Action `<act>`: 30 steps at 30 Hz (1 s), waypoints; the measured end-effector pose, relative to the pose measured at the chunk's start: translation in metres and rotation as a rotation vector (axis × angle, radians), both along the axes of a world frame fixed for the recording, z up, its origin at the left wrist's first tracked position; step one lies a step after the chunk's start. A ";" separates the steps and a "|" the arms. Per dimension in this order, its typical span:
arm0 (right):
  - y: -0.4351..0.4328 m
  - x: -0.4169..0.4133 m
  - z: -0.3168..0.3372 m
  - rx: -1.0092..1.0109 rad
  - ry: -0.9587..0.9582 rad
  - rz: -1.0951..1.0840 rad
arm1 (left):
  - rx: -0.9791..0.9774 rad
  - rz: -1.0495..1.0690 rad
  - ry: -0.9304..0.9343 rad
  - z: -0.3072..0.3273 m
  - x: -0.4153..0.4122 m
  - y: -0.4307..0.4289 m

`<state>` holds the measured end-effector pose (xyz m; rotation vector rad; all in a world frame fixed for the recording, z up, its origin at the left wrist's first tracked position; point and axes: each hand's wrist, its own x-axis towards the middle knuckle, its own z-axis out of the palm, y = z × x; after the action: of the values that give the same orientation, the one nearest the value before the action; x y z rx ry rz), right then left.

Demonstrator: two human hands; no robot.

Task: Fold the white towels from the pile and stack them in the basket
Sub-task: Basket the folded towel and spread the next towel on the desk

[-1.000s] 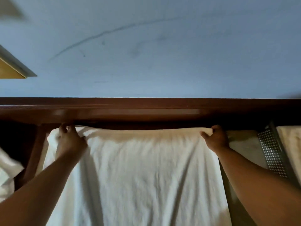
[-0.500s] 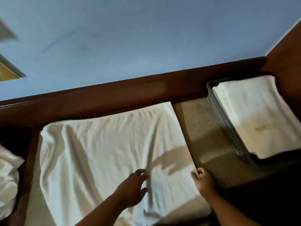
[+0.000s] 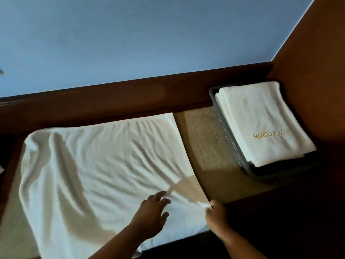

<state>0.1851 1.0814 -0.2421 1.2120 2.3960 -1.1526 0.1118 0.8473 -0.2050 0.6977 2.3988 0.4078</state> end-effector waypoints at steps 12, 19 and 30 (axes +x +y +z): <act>-0.074 -0.029 0.042 0.381 0.034 0.713 | 0.008 1.089 0.234 0.003 0.089 -0.188; -0.227 -0.038 0.049 0.041 -0.034 1.240 | 0.078 1.403 0.084 -0.011 0.176 -0.302; -0.413 -0.011 0.047 0.333 0.197 1.749 | 0.181 1.340 0.085 0.008 0.166 -0.425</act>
<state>0.1744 0.6689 -0.1947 -1.0457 2.4385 -0.2161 0.2780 0.4227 -0.1974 -0.9686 2.5887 1.1095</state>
